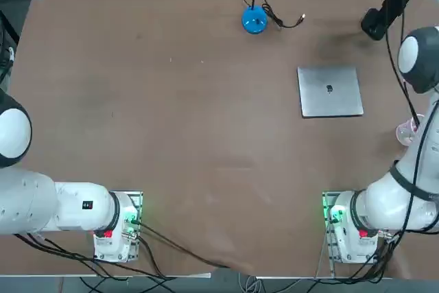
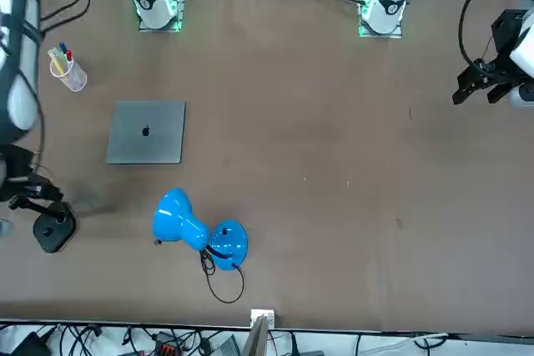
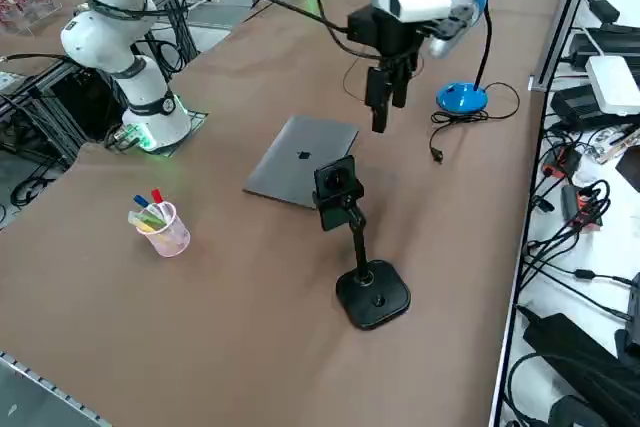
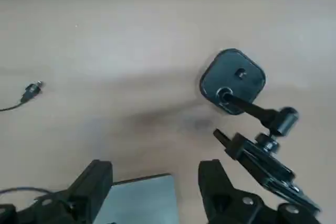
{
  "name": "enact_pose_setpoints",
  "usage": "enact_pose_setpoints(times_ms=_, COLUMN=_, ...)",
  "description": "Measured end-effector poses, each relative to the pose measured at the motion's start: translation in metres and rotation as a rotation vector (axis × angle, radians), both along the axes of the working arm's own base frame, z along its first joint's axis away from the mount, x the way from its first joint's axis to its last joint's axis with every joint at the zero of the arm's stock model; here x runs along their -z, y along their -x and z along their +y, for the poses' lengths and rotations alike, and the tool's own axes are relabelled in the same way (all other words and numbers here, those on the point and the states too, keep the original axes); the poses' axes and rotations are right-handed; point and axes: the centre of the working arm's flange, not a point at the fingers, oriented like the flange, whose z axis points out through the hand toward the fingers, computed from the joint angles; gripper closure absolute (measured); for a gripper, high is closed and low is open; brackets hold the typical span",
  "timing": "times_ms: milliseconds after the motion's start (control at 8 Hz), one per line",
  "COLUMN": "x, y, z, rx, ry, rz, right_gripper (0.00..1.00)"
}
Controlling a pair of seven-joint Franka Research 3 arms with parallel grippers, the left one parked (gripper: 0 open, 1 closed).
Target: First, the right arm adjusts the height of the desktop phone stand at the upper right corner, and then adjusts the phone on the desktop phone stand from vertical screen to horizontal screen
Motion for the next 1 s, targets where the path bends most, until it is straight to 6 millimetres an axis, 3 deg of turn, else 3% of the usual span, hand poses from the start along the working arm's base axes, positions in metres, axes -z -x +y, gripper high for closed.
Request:
enact_pose_setpoints(times_ms=500, x=0.057, y=-0.012, z=0.071, rx=-0.188, ry=0.275, rz=0.087, right_gripper=0.00)
enact_pose_setpoints(times_ms=1000, x=0.112, y=-0.018, z=0.083, rx=-0.411, ry=0.515, rz=0.230, right_gripper=0.00)
